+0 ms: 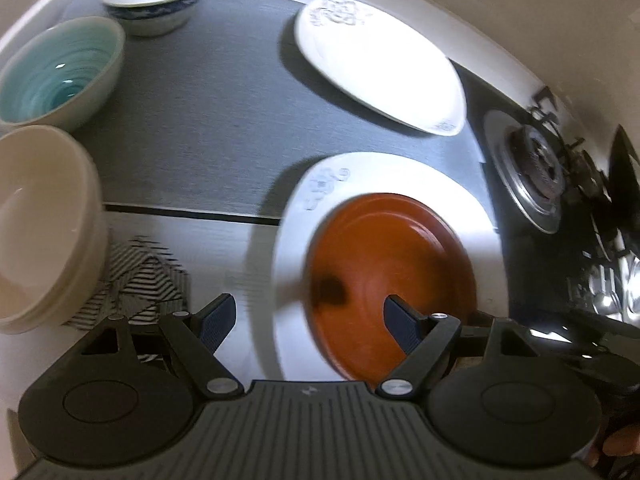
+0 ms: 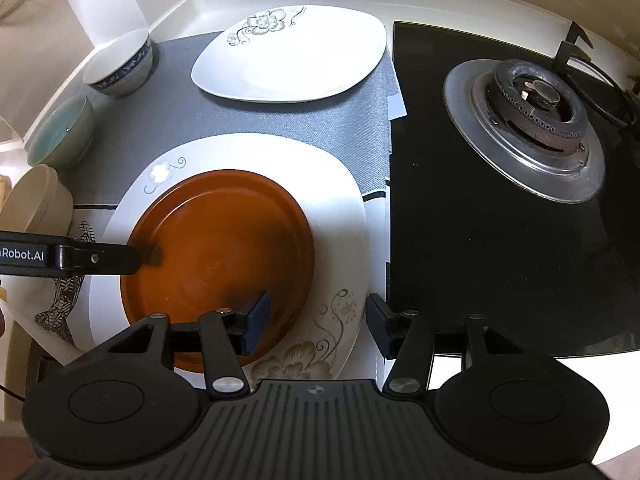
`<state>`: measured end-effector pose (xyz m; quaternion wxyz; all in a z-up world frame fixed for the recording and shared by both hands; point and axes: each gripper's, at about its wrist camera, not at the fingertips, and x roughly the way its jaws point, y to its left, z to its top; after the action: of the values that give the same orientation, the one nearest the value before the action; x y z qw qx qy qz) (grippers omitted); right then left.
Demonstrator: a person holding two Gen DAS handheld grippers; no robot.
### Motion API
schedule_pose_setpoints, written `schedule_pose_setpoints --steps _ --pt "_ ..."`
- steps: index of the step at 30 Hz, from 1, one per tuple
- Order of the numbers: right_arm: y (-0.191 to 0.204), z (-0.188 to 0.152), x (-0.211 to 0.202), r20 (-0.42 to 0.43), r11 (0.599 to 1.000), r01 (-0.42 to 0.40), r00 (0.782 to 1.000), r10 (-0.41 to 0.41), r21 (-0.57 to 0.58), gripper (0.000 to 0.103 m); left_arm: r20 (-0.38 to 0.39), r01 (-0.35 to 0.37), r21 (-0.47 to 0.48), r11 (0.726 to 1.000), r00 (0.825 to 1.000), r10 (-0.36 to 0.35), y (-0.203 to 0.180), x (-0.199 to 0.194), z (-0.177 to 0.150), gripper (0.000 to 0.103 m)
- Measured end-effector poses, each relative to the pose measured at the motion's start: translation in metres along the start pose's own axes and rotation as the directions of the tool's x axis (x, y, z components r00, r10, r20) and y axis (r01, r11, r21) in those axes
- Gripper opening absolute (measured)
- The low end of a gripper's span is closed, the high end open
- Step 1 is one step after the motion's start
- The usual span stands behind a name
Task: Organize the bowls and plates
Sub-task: 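Lower the brown plate onto the white plate and open both grippers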
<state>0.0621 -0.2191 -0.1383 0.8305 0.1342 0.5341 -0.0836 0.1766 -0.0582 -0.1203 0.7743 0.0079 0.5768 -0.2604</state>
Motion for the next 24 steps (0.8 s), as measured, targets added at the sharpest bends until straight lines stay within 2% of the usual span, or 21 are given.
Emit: schedule_pose_setpoints --steps 4,7,12,24 --pt "0.001 0.001 0.001 -0.004 1.000 -0.001 1.000 0.001 -0.003 0.060 -0.010 0.051 0.044 0.998 0.999 -0.051 -0.010 0.003 0.000 0.086" --pt "0.003 0.002 0.002 -0.010 1.000 0.009 1.000 -0.009 -0.005 0.061 -0.016 0.033 0.065 0.997 0.999 -0.032 -0.016 0.006 0.001 0.086" --pt "0.003 0.005 0.002 -0.020 1.000 0.010 1.000 -0.010 0.013 0.061 -0.019 0.048 0.032 0.998 0.999 -0.048 -0.015 0.008 0.004 0.086" --pt "0.007 0.018 0.009 -0.025 1.000 0.021 0.999 -0.021 0.021 0.061 -0.003 0.023 -0.019 1.000 1.000 -0.023 -0.015 0.012 0.020 0.086"
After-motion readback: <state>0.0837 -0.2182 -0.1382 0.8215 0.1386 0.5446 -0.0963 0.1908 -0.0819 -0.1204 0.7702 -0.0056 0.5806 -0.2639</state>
